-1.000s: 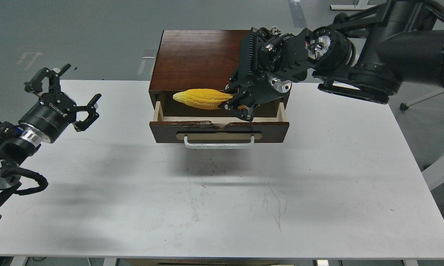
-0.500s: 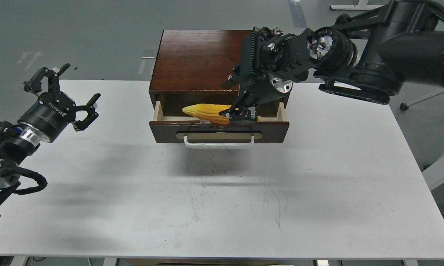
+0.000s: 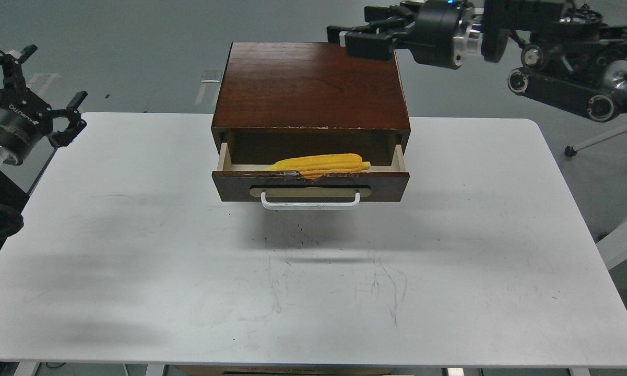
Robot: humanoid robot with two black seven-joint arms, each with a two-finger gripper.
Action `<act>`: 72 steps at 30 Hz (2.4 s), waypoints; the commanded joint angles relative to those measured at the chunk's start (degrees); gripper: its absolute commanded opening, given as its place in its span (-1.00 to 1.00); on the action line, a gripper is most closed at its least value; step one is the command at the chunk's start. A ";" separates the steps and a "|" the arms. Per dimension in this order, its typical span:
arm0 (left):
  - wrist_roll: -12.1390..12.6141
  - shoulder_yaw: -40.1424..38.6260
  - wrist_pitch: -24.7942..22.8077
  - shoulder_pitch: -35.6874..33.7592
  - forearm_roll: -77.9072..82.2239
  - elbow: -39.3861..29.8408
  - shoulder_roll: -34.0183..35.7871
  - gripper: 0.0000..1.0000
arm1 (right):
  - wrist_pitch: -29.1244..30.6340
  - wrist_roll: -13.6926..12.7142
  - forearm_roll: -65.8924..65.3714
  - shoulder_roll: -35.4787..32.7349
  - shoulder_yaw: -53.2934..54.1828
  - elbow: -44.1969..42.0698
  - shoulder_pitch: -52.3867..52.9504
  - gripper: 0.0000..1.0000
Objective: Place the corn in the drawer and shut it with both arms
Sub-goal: 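Withdraw the right gripper away from the chest to its side, then bring the left gripper down to the front of the open drawer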
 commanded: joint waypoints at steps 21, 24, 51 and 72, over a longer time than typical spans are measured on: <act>-10.44 -0.30 0.00 -15.29 43.20 -25.15 2.61 0.98 | 0.34 0.02 39.95 -5.42 40.02 -6.88 -52.15 1.00; -10.44 -0.22 0.00 -15.47 50.17 -32.19 1.21 0.98 | 0.42 0.02 40.92 -4.63 40.01 -8.29 -52.59 1.00; -10.44 12.18 0.00 0.34 87.37 -39.24 -16.29 -1.00 | 0.42 0.02 40.92 -4.54 40.10 -8.91 -56.55 1.00; -0.28 11.65 2.25 7.55 71.46 -32.92 -16.29 -1.00 | 0.51 0.02 40.84 -3.83 39.22 -8.91 -57.95 1.00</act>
